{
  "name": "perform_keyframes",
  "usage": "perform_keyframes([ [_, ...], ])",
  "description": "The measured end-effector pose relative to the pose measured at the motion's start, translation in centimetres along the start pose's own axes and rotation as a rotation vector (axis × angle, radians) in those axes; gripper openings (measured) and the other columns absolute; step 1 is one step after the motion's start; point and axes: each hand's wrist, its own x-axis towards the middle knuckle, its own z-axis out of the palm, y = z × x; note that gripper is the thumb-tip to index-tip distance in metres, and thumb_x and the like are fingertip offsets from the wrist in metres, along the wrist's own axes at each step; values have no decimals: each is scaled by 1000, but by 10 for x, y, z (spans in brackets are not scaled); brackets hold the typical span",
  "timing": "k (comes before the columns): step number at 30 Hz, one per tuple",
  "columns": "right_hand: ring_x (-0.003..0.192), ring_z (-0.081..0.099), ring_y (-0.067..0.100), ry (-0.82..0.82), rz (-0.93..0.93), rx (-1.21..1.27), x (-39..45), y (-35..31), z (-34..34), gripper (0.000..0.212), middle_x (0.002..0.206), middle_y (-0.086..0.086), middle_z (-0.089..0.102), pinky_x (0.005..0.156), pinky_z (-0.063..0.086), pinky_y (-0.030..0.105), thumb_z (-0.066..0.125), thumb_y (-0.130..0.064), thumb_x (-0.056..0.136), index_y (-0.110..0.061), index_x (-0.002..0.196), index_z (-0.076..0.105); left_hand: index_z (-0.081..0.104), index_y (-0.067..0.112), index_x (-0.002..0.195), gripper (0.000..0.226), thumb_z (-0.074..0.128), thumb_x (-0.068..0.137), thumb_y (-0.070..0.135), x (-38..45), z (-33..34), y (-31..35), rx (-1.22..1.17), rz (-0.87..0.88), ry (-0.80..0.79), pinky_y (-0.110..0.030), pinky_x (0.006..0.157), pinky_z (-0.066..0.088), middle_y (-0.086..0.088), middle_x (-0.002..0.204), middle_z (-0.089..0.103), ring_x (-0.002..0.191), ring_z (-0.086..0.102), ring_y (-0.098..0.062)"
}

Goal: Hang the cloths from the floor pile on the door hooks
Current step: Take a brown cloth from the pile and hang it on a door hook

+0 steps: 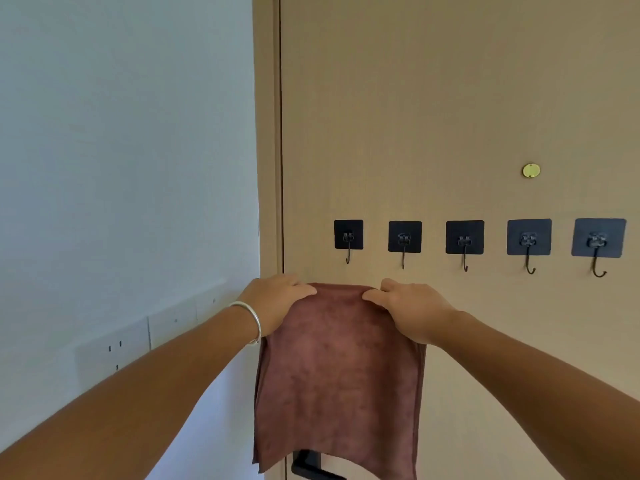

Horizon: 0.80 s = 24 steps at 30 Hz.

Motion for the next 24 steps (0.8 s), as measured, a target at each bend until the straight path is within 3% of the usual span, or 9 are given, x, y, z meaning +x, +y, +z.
perform_keyframes([
  [3, 83, 56, 27, 10, 63, -81, 14, 5, -6, 51, 113, 5, 46, 69, 49, 36, 45, -19, 96, -33, 142, 28, 45, 27, 138, 47, 53, 92, 17, 25, 5, -12, 159, 79, -24, -33, 86, 43, -4, 127, 53, 112, 53, -25],
  [5, 84, 56, 27, 11, 109, -116, 24, 8, -12, 51, 112, 6, 46, 69, 48, 36, 45, -20, 96, -32, 143, 28, 60, 21, 102, 28, 52, 92, 46, 40, 8, -21, 183, 101, 12, -32, 75, 44, -1, 97, 62, 92, 60, -23],
  [7, 85, 56, 28, 19, 152, -149, 35, 10, -19, 49, 112, 7, 46, 66, 45, 35, 44, -18, 96, -30, 142, 30, 53, 21, 76, 45, 49, 86, 65, 53, 5, -27, 135, 59, 88, -29, 64, 41, 4, 74, 57, 72, 56, -17],
  [10, 83, 56, 28, 42, 227, -195, 55, 14, -26, 47, 113, 7, 45, 63, 41, 35, 44, -14, 96, -27, 140, 32, 58, 35, 83, 18, 55, 88, 52, 77, 5, -38, 27, 15, 151, -27, 62, 39, 10, 81, 58, 74, 55, -13],
  [14, 90, 58, 27, 12, 348, -204, 79, 11, -22, 51, 118, 8, 45, 65, 40, 34, 52, -13, 93, -23, 139, 31, 47, 32, 62, 38, 50, 86, 61, 101, 15, -44, -37, -40, 238, -25, 56, 32, 14, 63, 53, 62, 49, -5],
  [17, 91, 58, 26, 4, 412, -202, 92, 7, -10, 49, 117, 9, 46, 67, 41, 35, 53, -12, 92, -18, 136, 33, 53, 29, 75, 29, 51, 89, 54, 115, 33, -47, -55, -55, 181, -30, 64, 38, 9, 77, 53, 76, 54, -18],
  [18, 90, 58, 26, 13, 424, -198, 95, 6, -5, 46, 116, 9, 46, 66, 41, 35, 52, -12, 93, -17, 135, 35, 60, 28, 93, 17, 53, 91, 43, 115, 38, -48, -56, -75, 126, -30, 68, 40, 6, 89, 56, 85, 55, -21],
  [20, 88, 58, 26, 40, 435, -193, 99, 4, 4, 41, 114, 10, 48, 63, 39, 34, 47, -14, 96, -16, 135, 35, 47, 33, 137, 49, 52, 91, 16, 117, 51, -49, -103, -76, 87, -27, 72, 37, 0, 110, 52, 97, 54, -23],
  [24, 88, 59, 26, 112, 439, -201, 102, 1, 25, 46, 112, 11, 50, 61, 38, 33, 47, -18, 97, -13, 139, 31, 34, 39, 145, 75, 49, 85, -4, 113, 73, -48, -235, -106, 116, -24, 69, 36, 4, 100, 41, 83, 44, -16],
])
